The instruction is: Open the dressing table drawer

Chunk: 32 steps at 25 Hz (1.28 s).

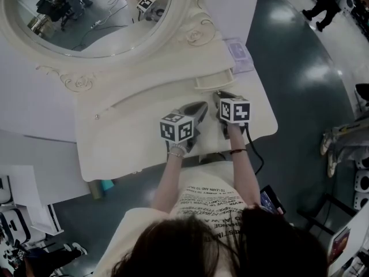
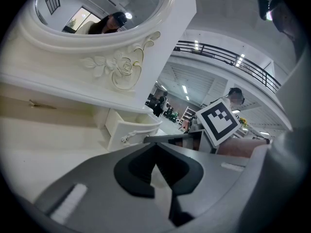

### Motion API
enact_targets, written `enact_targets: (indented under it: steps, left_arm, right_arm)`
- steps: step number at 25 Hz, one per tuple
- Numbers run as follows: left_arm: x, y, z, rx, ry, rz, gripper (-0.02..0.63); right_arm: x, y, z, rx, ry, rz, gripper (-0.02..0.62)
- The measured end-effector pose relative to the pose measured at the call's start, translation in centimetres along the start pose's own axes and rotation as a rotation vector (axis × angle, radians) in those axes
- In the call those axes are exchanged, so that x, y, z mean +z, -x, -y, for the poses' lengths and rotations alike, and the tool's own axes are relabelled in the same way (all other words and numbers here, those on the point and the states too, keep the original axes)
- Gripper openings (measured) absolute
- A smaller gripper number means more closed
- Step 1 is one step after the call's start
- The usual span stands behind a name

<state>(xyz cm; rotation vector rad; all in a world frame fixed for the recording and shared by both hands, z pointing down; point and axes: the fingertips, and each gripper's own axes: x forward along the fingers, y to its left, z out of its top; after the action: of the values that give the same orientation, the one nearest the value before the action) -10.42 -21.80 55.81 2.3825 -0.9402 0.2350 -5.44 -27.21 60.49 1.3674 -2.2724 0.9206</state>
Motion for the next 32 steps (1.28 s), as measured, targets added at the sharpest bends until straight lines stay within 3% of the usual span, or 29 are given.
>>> enact_targets:
  steps: [22, 32]
  left_arm:
    - [-0.4, 0.4, 0.2, 0.012, 0.002, -0.002, 0.000]
    - [0.4, 0.9, 0.8, -0.009, -0.018, 0.022, 0.000]
  right_arm:
    - [-0.1, 0.3, -0.3, 0.000, 0.032, 0.011, 0.103]
    - [0.4, 1.7, -0.4, 0.073, 0.094, 0.084, 0.121]
